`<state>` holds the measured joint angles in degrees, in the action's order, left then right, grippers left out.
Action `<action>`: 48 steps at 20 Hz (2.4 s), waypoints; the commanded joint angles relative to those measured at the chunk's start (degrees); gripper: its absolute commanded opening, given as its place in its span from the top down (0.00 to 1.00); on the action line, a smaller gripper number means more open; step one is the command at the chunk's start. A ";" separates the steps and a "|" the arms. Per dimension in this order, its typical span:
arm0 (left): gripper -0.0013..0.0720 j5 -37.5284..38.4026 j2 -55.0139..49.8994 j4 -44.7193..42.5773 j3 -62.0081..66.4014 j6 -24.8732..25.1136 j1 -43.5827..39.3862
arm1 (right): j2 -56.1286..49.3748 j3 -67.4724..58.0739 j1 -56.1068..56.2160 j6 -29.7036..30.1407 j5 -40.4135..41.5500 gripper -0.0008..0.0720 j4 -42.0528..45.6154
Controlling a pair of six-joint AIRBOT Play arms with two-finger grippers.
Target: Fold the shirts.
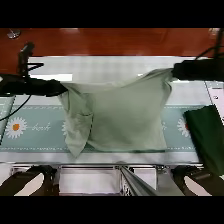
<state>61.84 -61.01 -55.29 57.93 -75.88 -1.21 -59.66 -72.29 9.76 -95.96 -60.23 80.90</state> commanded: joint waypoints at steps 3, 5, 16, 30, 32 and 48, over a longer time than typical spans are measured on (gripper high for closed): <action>0.95 -12.52 -13.29 0.68 1.53 0.13 -0.72 | -22.03 -8.70 -5.14 -1.73 12.09 0.96 -12.63; 0.51 -11.52 -15.10 1.68 3.80 0.15 -0.79 | -27.21 -13.60 -7.58 0.96 11.65 0.66 -19.67; 0.03 15.98 1.49 -4.70 -17.97 -3.65 7.06 | -7.26 11.23 -30.73 9.79 -14.73 0.13 -12.79; 0.03 7.50 6.97 8.85 -40.72 -0.90 -0.81 | 8.15 39.21 -30.64 16.46 -12.72 0.13 -23.63; 0.03 2.84 6.97 11.52 -42.47 -0.87 -5.05 | 8.15 39.21 -30.64 15.41 -13.14 0.13 -21.73; 0.95 -2.32 6.99 12.07 -36.09 0.28 -9.46 | 7.56 48.74 -30.60 12.46 -14.23 0.13 -19.67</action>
<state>59.61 -54.06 -43.27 21.19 -75.68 -10.61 -51.66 -25.04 -20.84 -83.57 -76.16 63.29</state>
